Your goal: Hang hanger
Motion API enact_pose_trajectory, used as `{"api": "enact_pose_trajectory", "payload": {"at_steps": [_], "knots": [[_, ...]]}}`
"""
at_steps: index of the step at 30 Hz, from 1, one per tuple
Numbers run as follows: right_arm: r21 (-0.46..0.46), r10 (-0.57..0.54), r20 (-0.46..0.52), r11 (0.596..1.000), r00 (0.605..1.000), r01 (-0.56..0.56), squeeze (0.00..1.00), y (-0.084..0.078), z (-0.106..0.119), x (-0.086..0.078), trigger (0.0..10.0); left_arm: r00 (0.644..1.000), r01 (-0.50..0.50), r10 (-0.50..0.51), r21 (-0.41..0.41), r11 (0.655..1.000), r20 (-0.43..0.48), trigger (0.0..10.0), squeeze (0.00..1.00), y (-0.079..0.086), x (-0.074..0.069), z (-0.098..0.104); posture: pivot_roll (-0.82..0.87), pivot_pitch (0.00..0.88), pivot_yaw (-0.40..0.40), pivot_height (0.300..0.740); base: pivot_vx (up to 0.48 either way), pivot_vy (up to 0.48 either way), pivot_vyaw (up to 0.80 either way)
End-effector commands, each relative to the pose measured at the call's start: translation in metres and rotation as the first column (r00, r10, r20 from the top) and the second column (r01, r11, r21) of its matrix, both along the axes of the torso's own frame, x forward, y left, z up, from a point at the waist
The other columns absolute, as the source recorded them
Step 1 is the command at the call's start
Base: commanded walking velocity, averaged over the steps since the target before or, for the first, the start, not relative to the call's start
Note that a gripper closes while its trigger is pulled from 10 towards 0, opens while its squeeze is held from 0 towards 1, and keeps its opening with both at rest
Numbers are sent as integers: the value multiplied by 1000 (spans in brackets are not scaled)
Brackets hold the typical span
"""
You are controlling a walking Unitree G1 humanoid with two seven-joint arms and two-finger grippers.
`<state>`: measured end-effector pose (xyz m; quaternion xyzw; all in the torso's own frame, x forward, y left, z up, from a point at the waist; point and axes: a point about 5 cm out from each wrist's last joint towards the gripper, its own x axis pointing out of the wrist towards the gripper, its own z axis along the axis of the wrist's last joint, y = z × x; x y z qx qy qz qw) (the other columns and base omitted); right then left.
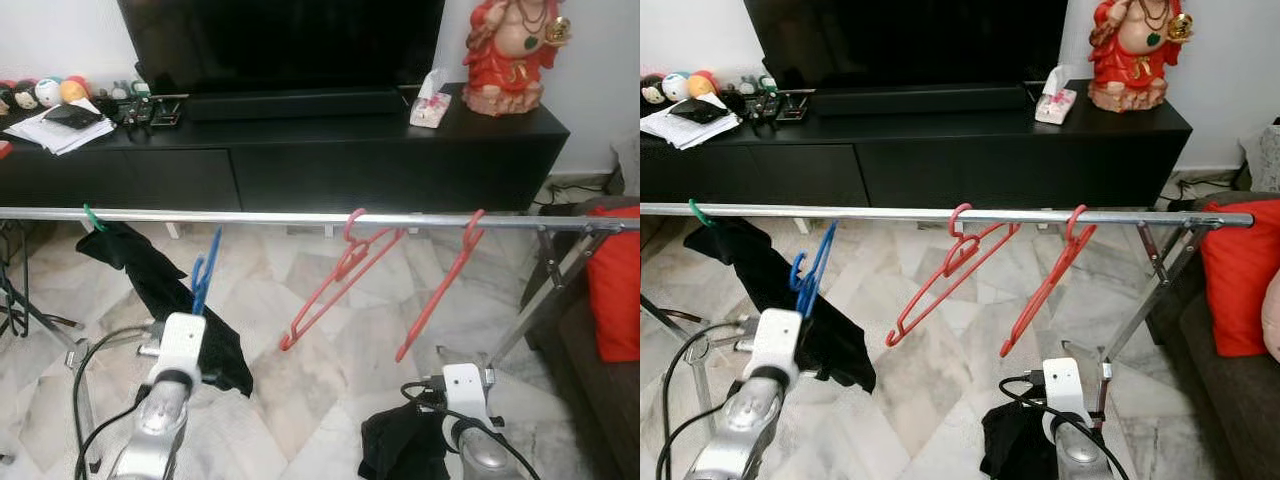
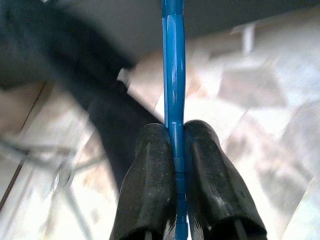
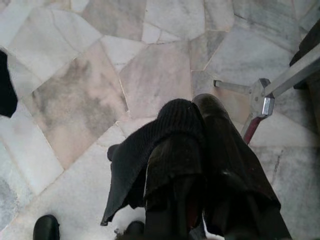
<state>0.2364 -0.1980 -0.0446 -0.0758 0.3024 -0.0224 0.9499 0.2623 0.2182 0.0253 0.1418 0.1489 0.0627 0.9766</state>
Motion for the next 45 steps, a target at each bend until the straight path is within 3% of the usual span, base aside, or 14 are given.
{"api": "enact_pose_trajectory", "payload": {"at_steps": [1, 3, 4, 9, 10, 13, 14, 15, 16, 20, 24, 38, 45], "knots": [[2, -5, 26, 1000, 1000, 5, 0, -1, 3, 2, 10000, 999, -32, 32, 16, 999, -33, 10000, 0, 10, -8, -8, -136, 0, 62, 740, 0, 0, 0], [0, -9, 29, 1000, 1000, 9, 0, -3, 4, 3, 10000, 989, -84, 85, 16, 996, -124, 10000, 0, 21, -23, -28, -141, 0, 68, 740, 0, 0, 0], [-1, -12, 32, 1000, 999, 12, 0, -4, 5, 4, 10000, 975, -164, 152, -68, 984, -159, 10000, 0, 27, -34, -39, -141, 0, 68, 740, 0, 0, 0], [-1, -17, 43, 1000, 999, 17, 0, -5, 6, 6, 10000, 957, -202, 181, -75, 977, -227, 10000, 0, 39, -51, -53, -157, 0, 73, 740, 0, 0, 0], [1, -21, 53, 1000, 998, 21, 0, -5, 8, 8, 10000, 940, -260, 222, -120, 958, -259, 10000, 0, 46, -59, -59, -136, 0, 68, 740, 0, 0, 0], [1, -18, 54, 1000, 998, 18, 0, -4, 8, 8, 10000, 922, -287, 237, -128, 949, -307, 10000, 0, 50, -68, -68, -133, 0, 69, 740, 0, 0, 0], [1, -18, 54, 1000, 998, 18, 0, -4, 8, 8, 10000, 921, -287, 237, -126, 950, -309, 10000, 0, 51, -69, -68, -133, 0, 69, 740, 0, 0, 0], [2, -17, 49, 1000, 999, 17, 0, -3, 7, 8, 10000, 883, -296, 223, -121, 947, -412, 10000, 0, 43, -88, -86, -143, 0, 76, 740, 0, 0, 0], [2, -17, 47, 1000, 999, 17, 0, -2, 7, 8, 10000, 871, -299, 219, -122, 946, -440, 10000, 0, 41, -94, -91, -143, 0, 76, 740, 0, 0, 0], [2, -17, 46, 1000, 999, 17, 0, -2, 7, 7, 10000, 865, -302, 216, -127, 945, -453, 10000, 0, 40, -97, -94, -143, 0, 76, 740, 0, 0, 0], [3, -19, 38, 1000, 999, 19, 0, -1, 6, 7, 10000, 788, -326, 186, -141, 935, -587, 10000, 0, 21, -123, -114, -150, 0, 81, 740, 0, 0, 0], [10, -20, 43, 1000, 999, 20, 0, 1, 6, 8, 10000, 751, -324, 158, -149, 934, -641, 10000, 0, 19, -141, -122, -144, 0, 77, 740, 0, 0, 0], [7, -25, 46, 1000, 999, 25, 0, 0, 7, 8, 10000, 710, -348, 166, -136, 927, -685, 10000, 0, 25, -156, -126, -145, 0, 76, 740, 0, 0, 0]]}}
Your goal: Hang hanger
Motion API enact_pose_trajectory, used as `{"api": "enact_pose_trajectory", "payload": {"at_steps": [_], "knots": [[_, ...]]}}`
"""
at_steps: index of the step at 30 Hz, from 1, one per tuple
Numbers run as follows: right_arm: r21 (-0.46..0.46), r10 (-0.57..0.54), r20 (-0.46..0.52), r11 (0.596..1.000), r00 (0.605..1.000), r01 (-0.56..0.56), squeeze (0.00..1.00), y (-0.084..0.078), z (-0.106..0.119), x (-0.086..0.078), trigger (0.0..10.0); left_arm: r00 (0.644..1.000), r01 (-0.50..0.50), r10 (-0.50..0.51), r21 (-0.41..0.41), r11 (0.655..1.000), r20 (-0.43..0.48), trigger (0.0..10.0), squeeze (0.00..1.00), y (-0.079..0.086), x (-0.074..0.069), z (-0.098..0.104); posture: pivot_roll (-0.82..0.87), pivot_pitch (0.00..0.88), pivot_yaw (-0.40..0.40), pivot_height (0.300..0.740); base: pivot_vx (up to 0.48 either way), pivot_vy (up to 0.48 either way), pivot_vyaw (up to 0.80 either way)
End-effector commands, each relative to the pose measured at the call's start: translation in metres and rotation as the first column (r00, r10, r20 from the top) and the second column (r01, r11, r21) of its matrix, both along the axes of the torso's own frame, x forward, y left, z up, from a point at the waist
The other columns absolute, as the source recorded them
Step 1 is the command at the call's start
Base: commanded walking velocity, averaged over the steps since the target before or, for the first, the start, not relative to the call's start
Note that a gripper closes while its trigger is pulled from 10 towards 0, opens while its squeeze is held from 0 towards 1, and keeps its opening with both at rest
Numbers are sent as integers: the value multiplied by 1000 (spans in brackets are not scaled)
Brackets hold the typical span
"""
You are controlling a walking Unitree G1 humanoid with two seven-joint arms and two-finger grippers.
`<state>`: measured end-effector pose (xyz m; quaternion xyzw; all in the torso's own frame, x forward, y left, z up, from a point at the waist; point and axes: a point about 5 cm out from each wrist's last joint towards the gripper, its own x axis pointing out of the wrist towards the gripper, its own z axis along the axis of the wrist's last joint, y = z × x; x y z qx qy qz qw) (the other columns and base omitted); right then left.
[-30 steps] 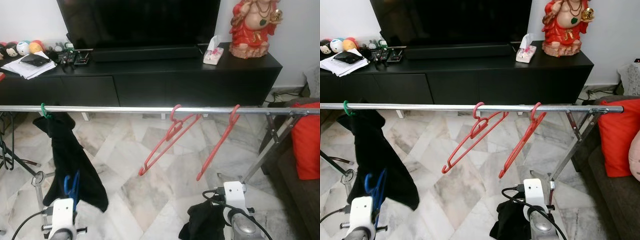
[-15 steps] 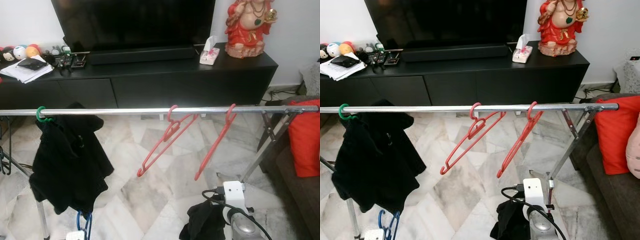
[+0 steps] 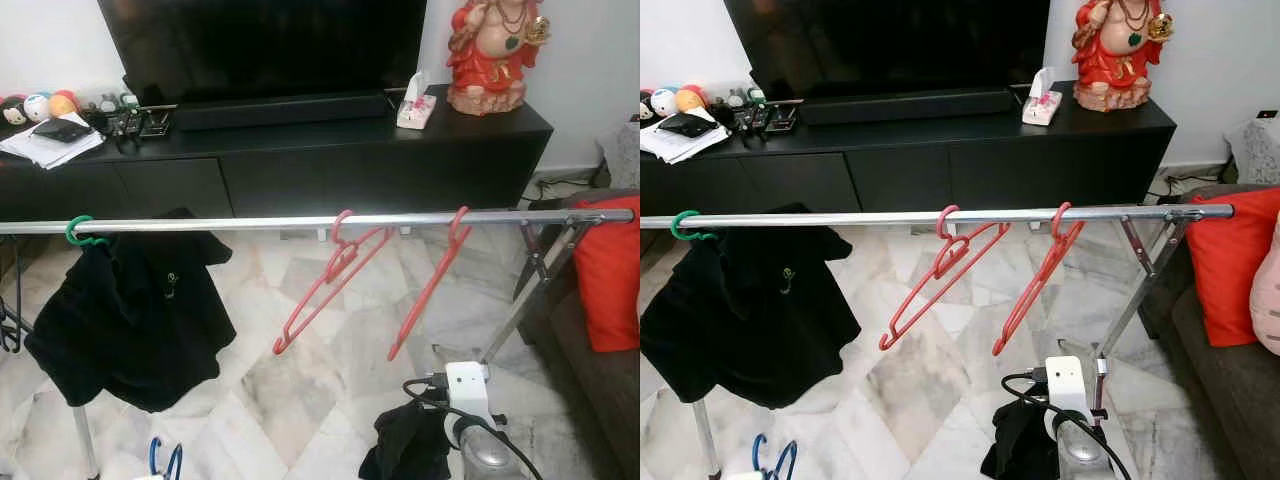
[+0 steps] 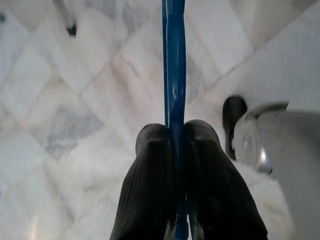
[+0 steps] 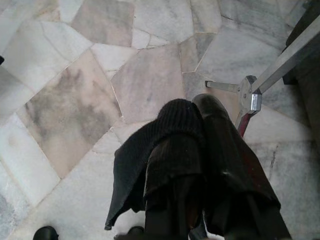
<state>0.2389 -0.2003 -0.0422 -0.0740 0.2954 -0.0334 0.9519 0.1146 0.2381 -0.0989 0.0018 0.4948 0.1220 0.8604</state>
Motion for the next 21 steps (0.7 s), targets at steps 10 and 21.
{"api": "enact_pose_trajectory", "payload": {"at_steps": [10, 21], "knots": [[12, -6, 33, 1000, 999, 5, 0, 2, 5, 7, 10000, 996, -26, 26, 5, 1000, -80, 10000, 0, 13, -21, -3, -141, 0, 78, 740, -49, 25, 0], [21, -14, 36, 1000, 999, 14, 0, 5, 5, 8, 10000, 996, -24, 25, 11, 1000, -80, 10000, 0, 17, -22, -2, -138, 0, 81, 740, -246, 294, 0]]}}
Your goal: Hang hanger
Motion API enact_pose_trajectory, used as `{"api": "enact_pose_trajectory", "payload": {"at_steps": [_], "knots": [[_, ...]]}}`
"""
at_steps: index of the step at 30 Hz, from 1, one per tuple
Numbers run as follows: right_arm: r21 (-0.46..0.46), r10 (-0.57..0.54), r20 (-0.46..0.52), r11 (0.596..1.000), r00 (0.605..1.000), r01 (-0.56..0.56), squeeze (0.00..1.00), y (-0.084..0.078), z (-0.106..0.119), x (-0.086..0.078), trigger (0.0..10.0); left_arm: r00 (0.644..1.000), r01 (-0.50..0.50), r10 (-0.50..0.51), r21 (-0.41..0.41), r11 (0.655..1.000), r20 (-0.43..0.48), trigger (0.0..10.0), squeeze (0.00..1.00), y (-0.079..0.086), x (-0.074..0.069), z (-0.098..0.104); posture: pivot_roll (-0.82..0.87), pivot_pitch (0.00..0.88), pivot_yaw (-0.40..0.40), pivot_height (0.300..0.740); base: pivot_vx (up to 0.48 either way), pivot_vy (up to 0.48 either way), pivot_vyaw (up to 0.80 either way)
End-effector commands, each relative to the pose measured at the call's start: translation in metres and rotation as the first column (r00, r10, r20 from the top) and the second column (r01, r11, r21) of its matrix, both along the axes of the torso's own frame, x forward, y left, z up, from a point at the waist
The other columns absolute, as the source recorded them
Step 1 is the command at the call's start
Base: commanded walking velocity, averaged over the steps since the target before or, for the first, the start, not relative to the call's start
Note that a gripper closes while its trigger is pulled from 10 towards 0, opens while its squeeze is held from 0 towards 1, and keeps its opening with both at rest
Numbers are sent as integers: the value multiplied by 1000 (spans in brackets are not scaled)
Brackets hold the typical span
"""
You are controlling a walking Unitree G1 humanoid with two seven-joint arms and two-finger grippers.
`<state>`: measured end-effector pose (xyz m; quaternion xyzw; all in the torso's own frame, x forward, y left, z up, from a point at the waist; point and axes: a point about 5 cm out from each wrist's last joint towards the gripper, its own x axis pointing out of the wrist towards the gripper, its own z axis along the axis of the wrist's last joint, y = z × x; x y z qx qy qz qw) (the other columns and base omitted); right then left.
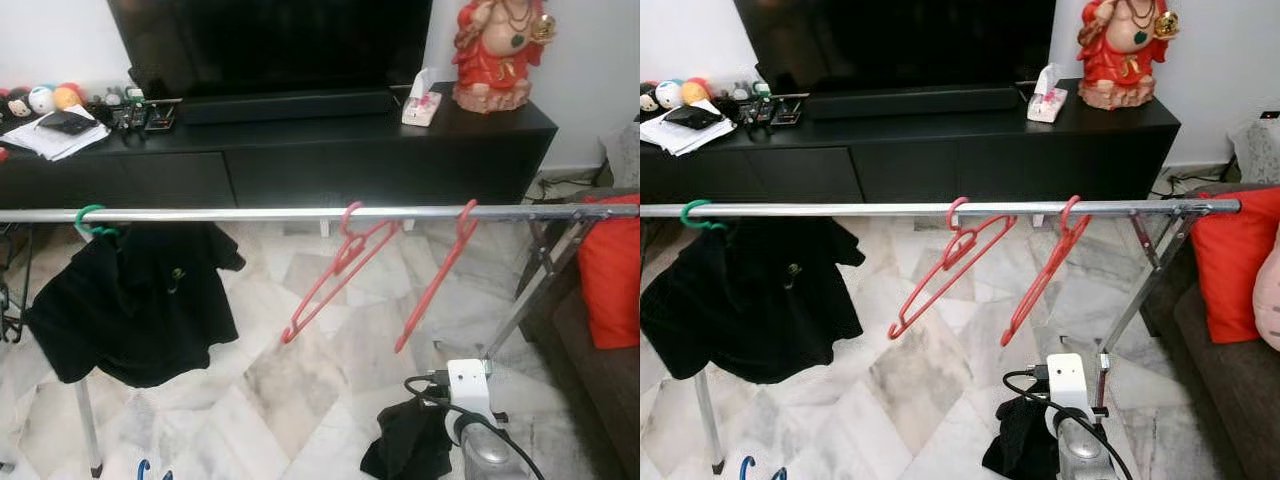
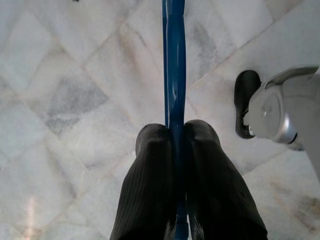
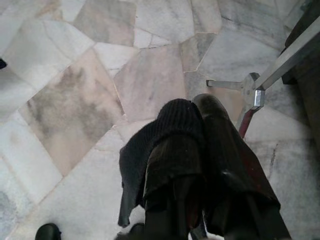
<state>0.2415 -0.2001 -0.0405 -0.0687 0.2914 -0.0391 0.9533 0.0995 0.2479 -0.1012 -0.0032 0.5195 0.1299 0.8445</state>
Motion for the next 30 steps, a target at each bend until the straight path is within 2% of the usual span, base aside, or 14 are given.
{"api": "enact_pose_trajectory", "payload": {"at_steps": [1, 10, 19, 30], "knots": [[14, -3, 26, 1000, 1000, 2, 0, 4, 4, 5, 10000, 1000, -2, 2, 17, 1000, -22, 10000, 0, 8, -6, 1, -138, 0, 81, 740, -247, 319, 0], [12, -6, 28, 1000, 1000, 6, 0, 3, 5, 6, 10000, 1000, -6, 6, 8, 1000, -14, 10000, 0, 4, -7, -1, -138, 0, 77, 740, -246, 321, 0], [14, -6, 34, 1000, 999, 6, 0, 3, 5, 7, 10000, 1000, -1, 1, -9, 1000, -25, 10000, 0, -10, -11, -5, -136, 0, 76, 740, -246, 318, 0], [17, -12, 43, 1000, 999, 11, 0, 3, 7, 9, 10000, 1000, -1, 1, -4, 1000, -19, 10000, 0, -5, -10, -4, -135, 0, 80, 740, -247, 318, 0]]}}
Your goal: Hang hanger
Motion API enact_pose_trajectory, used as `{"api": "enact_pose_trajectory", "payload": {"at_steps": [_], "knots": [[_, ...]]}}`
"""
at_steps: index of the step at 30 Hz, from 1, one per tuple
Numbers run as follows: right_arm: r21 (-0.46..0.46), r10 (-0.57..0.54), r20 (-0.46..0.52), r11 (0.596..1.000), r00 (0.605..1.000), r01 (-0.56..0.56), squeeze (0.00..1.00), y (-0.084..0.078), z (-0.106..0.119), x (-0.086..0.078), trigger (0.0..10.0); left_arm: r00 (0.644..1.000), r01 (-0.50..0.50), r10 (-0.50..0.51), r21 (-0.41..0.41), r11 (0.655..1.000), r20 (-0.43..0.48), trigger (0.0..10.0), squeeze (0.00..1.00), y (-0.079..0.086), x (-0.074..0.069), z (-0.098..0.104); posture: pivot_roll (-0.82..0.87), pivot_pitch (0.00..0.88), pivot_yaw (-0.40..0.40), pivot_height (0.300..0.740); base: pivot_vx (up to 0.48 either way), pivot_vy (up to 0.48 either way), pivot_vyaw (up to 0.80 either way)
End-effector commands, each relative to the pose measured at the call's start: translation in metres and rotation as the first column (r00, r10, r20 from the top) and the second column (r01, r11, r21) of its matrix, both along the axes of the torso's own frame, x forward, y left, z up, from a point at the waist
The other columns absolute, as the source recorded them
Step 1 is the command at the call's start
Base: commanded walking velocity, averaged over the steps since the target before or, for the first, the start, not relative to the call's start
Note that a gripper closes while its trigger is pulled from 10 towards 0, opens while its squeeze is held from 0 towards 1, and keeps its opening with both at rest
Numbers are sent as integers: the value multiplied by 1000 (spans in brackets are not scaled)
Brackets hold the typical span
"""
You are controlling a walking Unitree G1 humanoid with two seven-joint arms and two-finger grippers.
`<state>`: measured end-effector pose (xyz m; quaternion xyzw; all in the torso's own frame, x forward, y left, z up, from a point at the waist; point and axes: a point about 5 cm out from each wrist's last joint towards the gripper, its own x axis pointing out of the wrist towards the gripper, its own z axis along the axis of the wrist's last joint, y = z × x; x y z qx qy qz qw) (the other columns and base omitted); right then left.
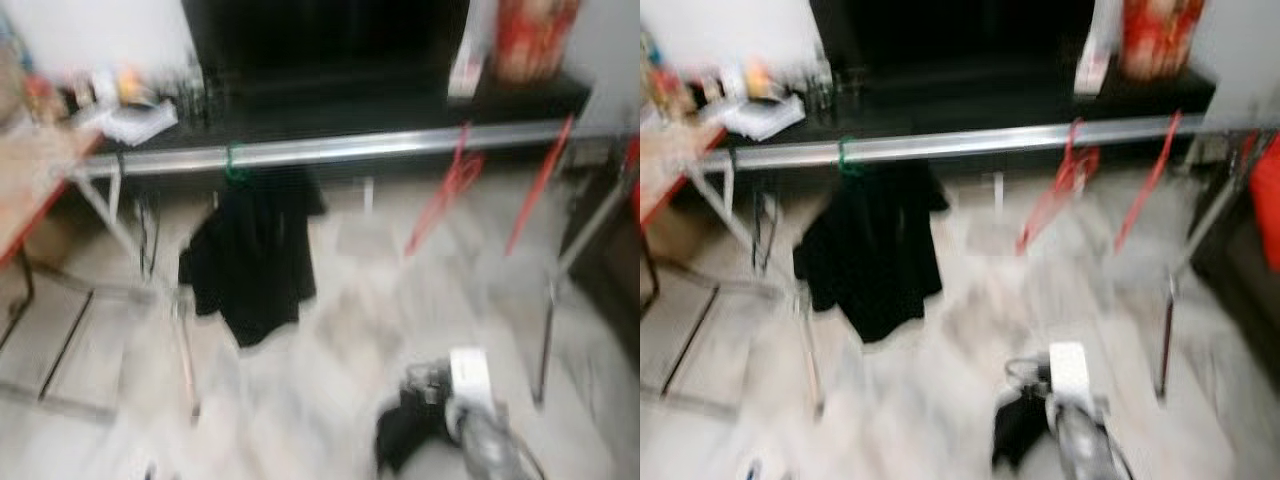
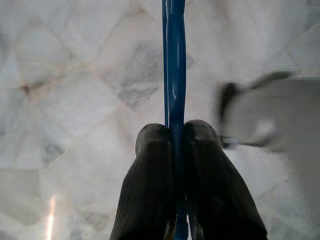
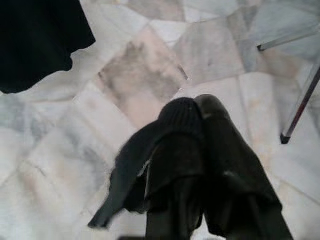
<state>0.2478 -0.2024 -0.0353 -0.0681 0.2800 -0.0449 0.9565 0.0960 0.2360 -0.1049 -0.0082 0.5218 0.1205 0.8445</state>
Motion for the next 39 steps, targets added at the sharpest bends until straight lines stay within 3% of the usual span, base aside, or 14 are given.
{"api": "enact_pose_trajectory", "payload": {"at_steps": [1, 17, 26, 29, 37, 39], "knots": [[20, -4, 20, 1000, 1000, 3, 0, 5, 2, 3, 10000, 1000, -12, 12, 16, 1000, -16, 10000, 0, 7, -7, 0, -135, 0, 80, 740, -247, 319, 0], [38, 2, 82, 999, 997, -5, 0, 10, 15, 19, 10000, 1000, -4, 4, 20, 1000, -14, 10000, 0, 9, -9, 1, -132, 0, 86, 740, -246, 317, 0], [41, 1, 88, 999, 996, -5, 0, 11, 16, 21, 10000, 1000, 5, -5, 31, 1000, -10, 10000, 0, 11, -10, 1, -130, 0, 89, 740, 0, 0, 0], [41, 0, 88, 999, 996, -4, 0, 11, 16, 21, 10000, 1000, 15, -15, 32, 999, 5, 10000, 0, 8, 5, 3, -132, 0, 91, 740, 0, 0, 0], [42, 2, 100, 999, 995, -7, 0, 11, 18, 23, 10000, 1000, 28, -28, 44, 999, 10, 10000, 0, 9, 8, 4, -132, 0, 94, 740, 0, 0, 0], [42, 10, 113, 999, 994, -15, 0, 12, 21, 26, 10000, 999, 32, -35, 63, 997, 36, 10000, 0, 13, 16, 8, -131, 0, 95, 740, 0, 0, 0]]}}
